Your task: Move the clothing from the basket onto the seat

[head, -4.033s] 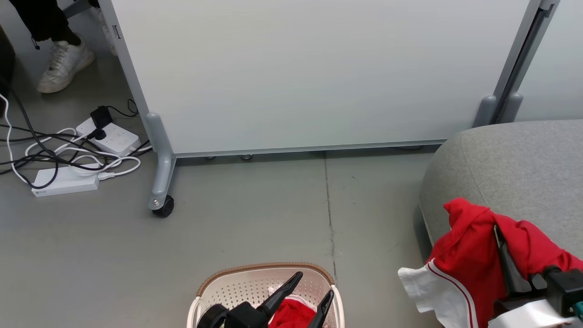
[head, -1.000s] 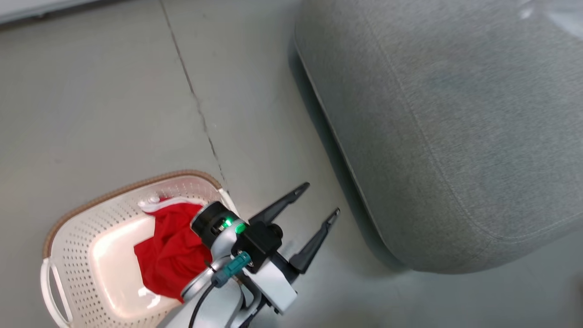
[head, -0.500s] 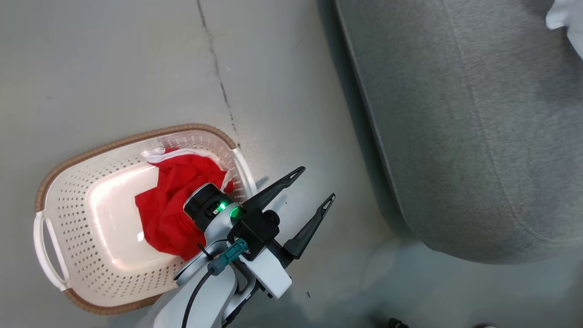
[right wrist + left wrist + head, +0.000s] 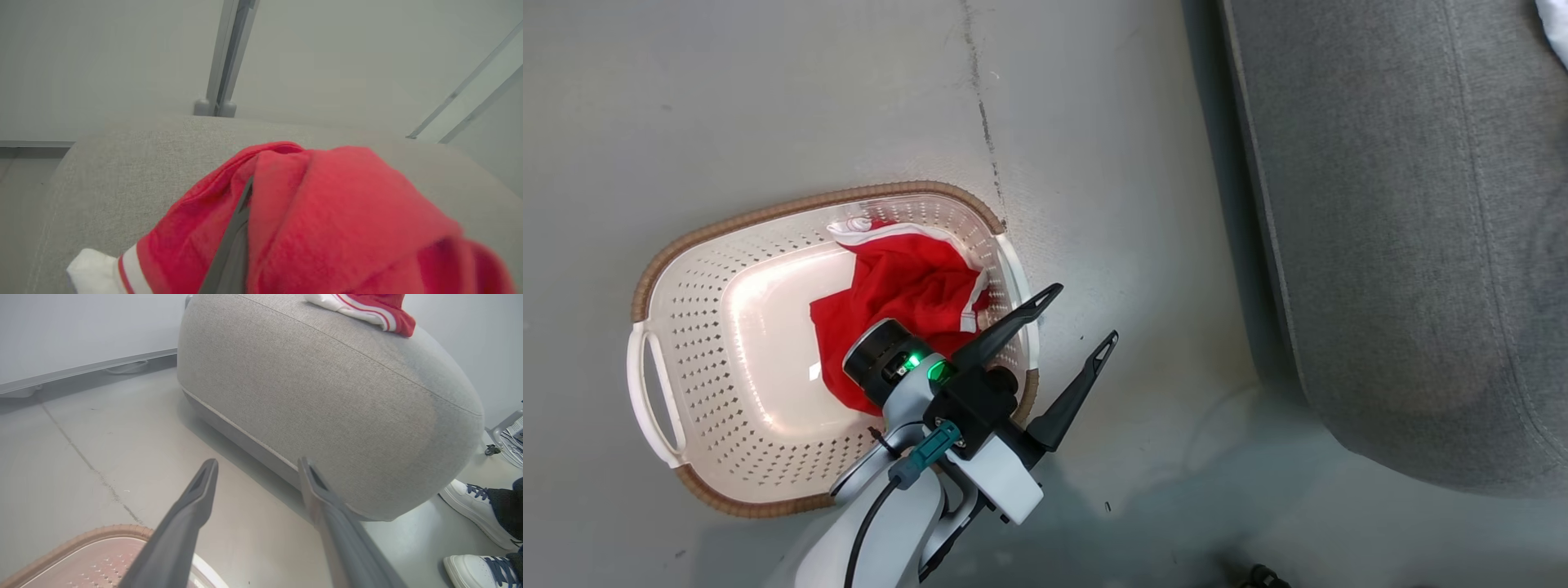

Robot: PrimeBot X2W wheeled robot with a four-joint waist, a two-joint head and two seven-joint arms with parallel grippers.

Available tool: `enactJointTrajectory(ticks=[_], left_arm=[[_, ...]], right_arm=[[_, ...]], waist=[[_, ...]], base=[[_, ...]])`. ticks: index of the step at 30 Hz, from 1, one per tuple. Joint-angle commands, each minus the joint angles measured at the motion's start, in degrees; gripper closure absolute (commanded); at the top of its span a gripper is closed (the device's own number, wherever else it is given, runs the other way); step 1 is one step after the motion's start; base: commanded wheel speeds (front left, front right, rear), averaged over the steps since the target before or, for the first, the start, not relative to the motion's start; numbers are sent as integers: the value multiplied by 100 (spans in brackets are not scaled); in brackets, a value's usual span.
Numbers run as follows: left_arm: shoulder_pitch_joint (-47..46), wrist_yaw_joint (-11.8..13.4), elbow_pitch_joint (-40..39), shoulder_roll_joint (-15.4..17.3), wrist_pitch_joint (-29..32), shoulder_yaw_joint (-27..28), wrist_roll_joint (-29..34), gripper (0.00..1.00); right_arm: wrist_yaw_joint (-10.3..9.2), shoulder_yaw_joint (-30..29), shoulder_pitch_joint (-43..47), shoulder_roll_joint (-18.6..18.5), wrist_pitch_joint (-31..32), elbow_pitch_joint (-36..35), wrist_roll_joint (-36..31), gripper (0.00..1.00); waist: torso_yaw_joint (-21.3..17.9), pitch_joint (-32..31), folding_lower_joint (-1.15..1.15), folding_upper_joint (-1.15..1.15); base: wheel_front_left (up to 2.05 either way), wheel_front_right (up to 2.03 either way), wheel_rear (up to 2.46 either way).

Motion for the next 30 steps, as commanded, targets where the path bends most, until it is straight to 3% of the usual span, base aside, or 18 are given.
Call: enactJointTrajectory(ticks=[1, 8, 9, 10, 11, 12, 23, 30], left_arm=[[40, 5, -25, 16, -4, 36, 52, 0], [102, 1, 8, -41, -4, 79, 74, 0], [100, 1, 21, -53, -4, 82, 70, 0], [97, 0, 34, -66, -4, 88, 67, 0], [92, 0, 41, -80, -4, 91, 64, 0], [94, 0, 51, -90, -4, 92, 59, 0], [159, -4, 155, -153, -4, -26, -25, 0], [282, -5, 185, -269, -4, -56, -179, 0]], right_arm=[[-1, -15, -45, -36, -17, 142, 42, 100], [-1, 105, -60, 19, -16, 756, 61, 100], [-1, 127, -72, 10, -17, 859, 63, 93], [-1, 123, -110, -39, -17, 908, 17, 61], [-1, 119, -136, -42, -16, 967, 34, 37], [-1, 132, -123, -22, -17, 1058, 59, 0], [-1, 920, -103, -39, 53, 1732, 288, 0], [-1, 1483, 6, -97, 285, 1859, 801, 0]], waist=[[19, 6, 0, 0], [37, -97, 0, 0], [31, -126, 0, 0], [23, -154, 0, 0], [17, -182, 0, 0], [10, -215, 0, 0], [-102, -823, 0, 0], [-144, -1419, 0, 0]], base=[[0, 0, 0], [0, 0, 0], [0, 0, 0], [0, 0, 0], [0, 0, 0], [0, 0, 0], [0, 0, 0], [0, 0, 0]])
